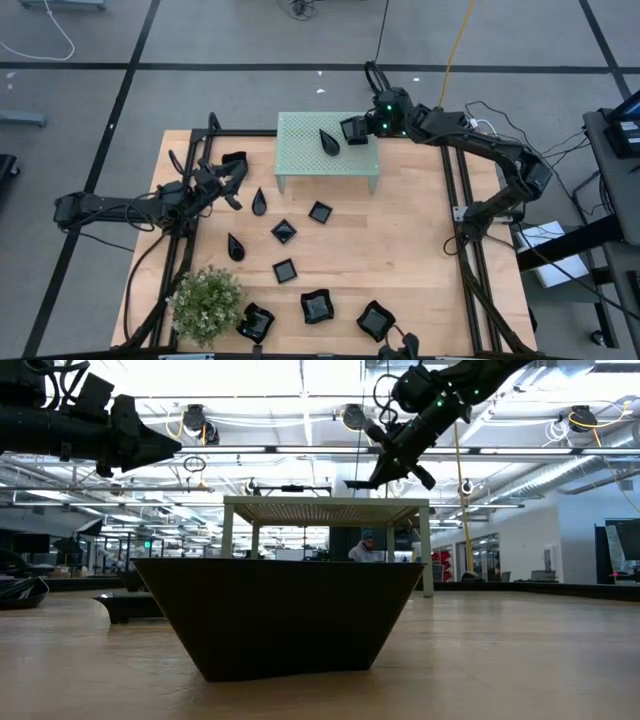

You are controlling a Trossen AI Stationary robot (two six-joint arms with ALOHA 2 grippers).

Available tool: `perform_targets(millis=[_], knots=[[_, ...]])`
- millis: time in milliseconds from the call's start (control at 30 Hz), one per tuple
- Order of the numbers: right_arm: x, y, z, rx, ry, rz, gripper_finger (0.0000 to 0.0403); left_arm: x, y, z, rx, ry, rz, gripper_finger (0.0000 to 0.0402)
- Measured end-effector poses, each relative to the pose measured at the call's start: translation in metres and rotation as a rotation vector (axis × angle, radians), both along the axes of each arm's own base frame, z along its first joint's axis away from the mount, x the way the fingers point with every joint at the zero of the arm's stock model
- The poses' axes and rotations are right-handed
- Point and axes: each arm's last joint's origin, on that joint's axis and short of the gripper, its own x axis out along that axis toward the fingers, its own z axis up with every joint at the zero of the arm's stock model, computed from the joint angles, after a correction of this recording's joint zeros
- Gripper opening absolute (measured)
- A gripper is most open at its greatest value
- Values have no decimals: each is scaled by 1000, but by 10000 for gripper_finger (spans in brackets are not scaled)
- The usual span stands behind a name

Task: Pick & Place Mini shaped plates
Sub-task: Stack the black square plate on the shelf

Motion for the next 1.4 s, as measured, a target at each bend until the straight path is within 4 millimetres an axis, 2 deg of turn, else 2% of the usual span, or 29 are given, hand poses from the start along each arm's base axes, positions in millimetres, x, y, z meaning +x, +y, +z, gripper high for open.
perform_targets(millis=[400, 1400], knots=[[-5, 1, -7, 9, 106, -61, 1, 0, 0, 0, 0, 0, 0, 173], [-5, 0, -6, -17, 98, -73, 4, 0, 0, 0, 0, -1, 0, 173]])
